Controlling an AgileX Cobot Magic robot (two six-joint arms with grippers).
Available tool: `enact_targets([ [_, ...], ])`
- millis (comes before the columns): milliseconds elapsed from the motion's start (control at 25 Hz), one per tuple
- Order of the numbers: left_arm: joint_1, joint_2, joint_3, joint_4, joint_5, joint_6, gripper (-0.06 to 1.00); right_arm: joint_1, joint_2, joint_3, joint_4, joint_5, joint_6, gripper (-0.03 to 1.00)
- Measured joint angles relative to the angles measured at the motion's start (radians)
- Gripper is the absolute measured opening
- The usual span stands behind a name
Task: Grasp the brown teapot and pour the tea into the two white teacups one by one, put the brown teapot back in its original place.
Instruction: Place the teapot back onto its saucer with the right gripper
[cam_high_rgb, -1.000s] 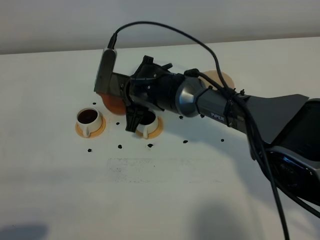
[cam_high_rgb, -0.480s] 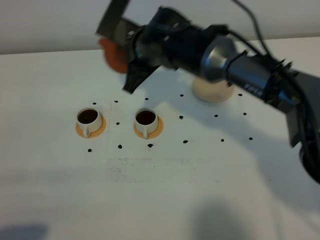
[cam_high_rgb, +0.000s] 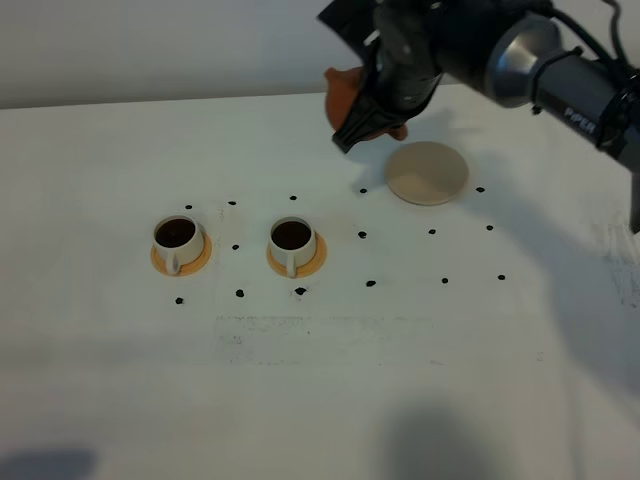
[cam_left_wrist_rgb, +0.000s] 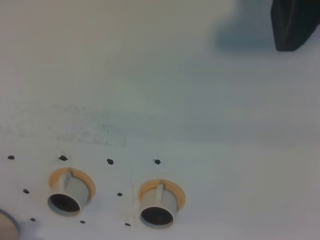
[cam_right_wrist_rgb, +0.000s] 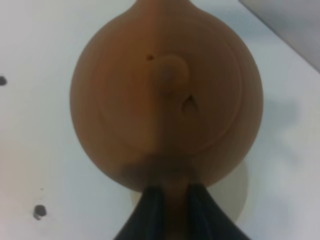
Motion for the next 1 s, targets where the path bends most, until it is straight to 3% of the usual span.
enact_targets([
  [440,0.000,0.000,0.000,0.000,0.000,-0.001,0.33,-0.110,-0.006,0.058,0.078,-0.012,-0.007,0.09],
  [800,0.000,0.000,0.000,0.000,0.000,-0.001,0.33,-0.143,-0.052,0.207,0.138,-0.141,-0.021,0.09],
  [1000,0.000,0.000,0.000,0.000,0.000,-0.001,0.33,-0.156,-0.058,0.261,0.147,-0.166,-0.021,0.09],
])
